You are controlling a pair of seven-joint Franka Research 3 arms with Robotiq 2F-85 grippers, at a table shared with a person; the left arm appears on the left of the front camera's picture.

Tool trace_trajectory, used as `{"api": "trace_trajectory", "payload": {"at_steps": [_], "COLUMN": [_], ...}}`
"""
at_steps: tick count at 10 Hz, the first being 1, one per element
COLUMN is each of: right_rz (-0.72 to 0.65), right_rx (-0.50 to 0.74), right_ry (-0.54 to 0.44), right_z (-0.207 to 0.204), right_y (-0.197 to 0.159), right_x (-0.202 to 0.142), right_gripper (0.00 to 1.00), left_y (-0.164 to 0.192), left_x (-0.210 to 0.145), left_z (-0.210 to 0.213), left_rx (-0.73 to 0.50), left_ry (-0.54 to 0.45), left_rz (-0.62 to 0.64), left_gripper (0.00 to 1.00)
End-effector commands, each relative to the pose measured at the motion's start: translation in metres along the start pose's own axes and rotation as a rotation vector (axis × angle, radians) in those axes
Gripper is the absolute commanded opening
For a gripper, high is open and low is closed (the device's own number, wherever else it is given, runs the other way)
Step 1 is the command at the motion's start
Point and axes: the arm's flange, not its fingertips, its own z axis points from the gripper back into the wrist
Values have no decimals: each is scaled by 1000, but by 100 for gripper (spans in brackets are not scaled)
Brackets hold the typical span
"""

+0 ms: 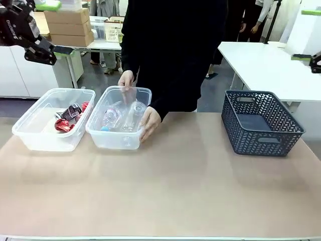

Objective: Sort the waste into each basket.
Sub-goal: Release the Organizing box you were holding.

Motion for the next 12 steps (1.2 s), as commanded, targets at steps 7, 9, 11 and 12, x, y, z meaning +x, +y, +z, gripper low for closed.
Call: {"api": "trace_trajectory", "payload": {"at_steps": [7,9,11,12], "right_rz": [28,28,28,28], "right_rx": [-46,-46,-46,-46], "right_ry": [44,44,44,44], "right_z": [-7,-7,-7,-7], "right_y": [9,9,9,9], "right_x": [-1,-1,-1,-1], "right_gripper": [100,100,100,100], "left_y": [-7,-7,-7,-7], "left_x": [2,2,2,2], "left_z": [-11,-11,-11,-11], "left_rx": [100,100,100,100], "left_ry": [58,58,58,58], "left_rz": [-45,-45,-45,-45], "left_gripper": [100,100,100,100]}}
